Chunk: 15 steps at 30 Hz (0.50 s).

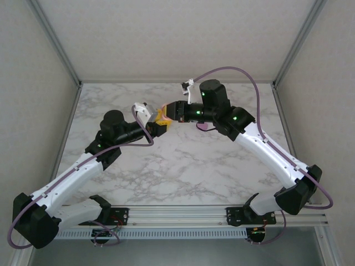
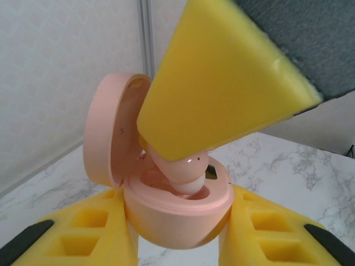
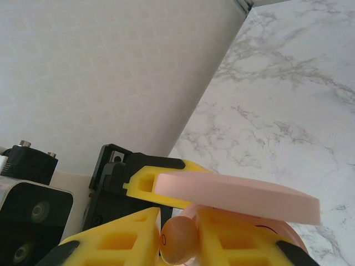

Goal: Insert the wireless bluetooth earbuds into the charging case

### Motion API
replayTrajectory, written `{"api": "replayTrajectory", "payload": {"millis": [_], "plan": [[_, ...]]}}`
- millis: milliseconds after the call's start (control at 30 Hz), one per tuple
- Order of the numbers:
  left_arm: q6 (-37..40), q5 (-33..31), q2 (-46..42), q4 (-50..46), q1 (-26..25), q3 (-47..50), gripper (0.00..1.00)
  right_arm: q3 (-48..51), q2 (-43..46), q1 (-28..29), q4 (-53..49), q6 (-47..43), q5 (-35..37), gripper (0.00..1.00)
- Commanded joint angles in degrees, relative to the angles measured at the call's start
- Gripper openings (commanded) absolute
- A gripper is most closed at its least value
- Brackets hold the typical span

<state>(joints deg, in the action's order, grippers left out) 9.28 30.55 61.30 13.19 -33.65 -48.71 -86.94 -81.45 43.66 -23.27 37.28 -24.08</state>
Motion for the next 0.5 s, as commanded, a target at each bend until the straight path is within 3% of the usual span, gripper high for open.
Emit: {"api": "replayTrajectory", "payload": {"millis": [0, 467], "plan": [[-0.77, 0.74, -0.44, 2.45, -0.54, -1.22, 0.22, -2.14, -1.04, 0.55, -1.26, -0.60, 0.34, 0.25], [-1.02, 0.41, -1.00, 2.45, -0.54, -1.30, 0.22, -3.31, -1.26, 0.81, -4.59, -1.59, 3.25, 0.29]]}}
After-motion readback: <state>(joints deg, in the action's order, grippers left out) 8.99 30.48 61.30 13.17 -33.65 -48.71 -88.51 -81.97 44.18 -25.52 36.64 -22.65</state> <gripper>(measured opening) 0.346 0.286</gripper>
